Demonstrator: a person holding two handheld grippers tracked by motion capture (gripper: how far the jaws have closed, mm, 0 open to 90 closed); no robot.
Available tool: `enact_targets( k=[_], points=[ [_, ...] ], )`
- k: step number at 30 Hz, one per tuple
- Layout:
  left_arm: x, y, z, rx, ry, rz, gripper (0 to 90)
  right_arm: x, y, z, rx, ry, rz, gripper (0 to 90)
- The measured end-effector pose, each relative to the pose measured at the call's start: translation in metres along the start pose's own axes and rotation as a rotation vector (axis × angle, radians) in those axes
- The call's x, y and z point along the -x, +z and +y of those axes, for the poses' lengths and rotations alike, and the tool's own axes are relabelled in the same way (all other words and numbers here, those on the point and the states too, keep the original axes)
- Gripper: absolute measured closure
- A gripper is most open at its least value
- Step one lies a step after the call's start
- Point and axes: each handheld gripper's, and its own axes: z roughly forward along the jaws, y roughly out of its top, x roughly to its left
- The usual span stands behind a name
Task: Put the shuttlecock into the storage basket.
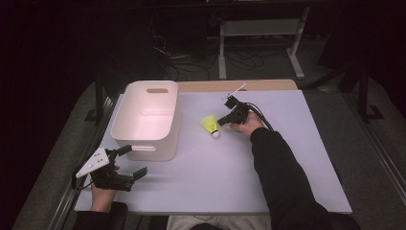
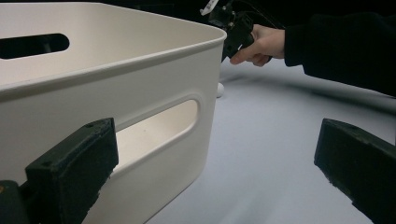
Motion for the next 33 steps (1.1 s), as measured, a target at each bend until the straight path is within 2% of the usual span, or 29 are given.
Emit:
enact_targets(
  k=[33],
  points=[
    [0.0,0.0,0.0,-0.001,0.001,0.0,0.0,-0.018,0.011,0.01,-0.006,-0.05,0.035,88.7]
  ],
)
